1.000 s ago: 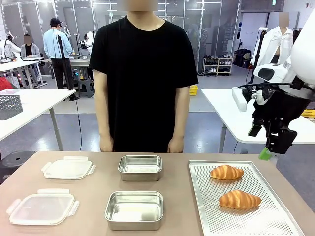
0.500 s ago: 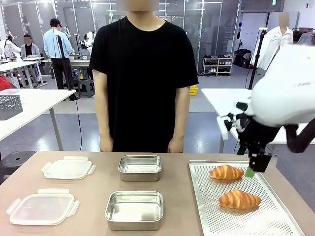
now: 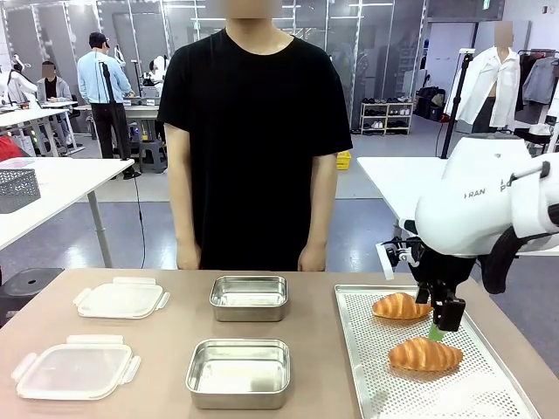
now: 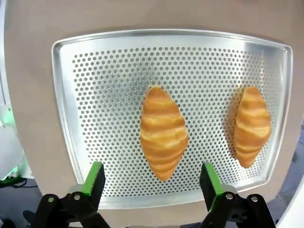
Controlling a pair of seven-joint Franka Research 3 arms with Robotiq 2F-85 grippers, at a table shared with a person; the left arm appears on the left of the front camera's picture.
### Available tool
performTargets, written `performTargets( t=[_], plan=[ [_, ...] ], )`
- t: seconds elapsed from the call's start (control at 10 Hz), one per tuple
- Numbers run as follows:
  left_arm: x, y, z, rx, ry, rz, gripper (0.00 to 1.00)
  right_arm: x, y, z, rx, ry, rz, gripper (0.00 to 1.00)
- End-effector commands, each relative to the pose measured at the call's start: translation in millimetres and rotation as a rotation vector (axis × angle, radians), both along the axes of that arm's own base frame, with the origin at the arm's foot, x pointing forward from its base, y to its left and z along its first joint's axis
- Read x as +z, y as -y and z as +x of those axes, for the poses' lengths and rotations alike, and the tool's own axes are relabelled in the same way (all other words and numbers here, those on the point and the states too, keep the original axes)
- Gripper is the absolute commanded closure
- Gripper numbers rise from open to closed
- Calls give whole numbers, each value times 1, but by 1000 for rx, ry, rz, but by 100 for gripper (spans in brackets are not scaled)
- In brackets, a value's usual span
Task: Place the bread into the airtight container.
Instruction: Pick up a Butter Roll and place it into an empty Airtight Container.
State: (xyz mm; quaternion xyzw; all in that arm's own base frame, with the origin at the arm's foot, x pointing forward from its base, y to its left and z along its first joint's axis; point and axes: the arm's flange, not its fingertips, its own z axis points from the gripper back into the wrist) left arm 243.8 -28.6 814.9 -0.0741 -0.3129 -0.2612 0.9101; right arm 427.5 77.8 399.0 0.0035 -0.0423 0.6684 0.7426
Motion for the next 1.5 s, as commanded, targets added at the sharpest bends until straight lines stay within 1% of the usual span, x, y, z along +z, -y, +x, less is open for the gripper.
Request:
performTargets(
  t=[0.0, 0.1, 0.4, 0.6, 0.9, 1.0, 1.1, 1.4],
  plan=[
    [3, 0, 0, -5, 1, 3, 0, -24, 4, 9, 27, -5, 36, 0],
    [3, 0, 0, -5, 1, 3, 0, -37, 2, 13, 17, 9, 7, 0],
    [3, 0, 0, -5, 1, 3, 0, -59, 6, 17, 26, -17, 24, 0],
    [3, 0, 0, -5, 1, 3, 0, -72, 8, 21, 22, -33, -8, 0],
    [3, 0, 0, -5, 1, 3, 0, -87, 13, 28, 20, -54, 22, 0],
    [3, 0, 0, -5, 1, 3, 0, -93, 14, 30, 20, -57, 8, 0],
    [3, 0, 0, -5, 1, 3, 0, -101, 13, 34, 45, -74, -10, 0],
    [3, 0, 0, -5, 1, 3, 0, -112, 15, 37, 51, -76, 5, 0]
  ],
)
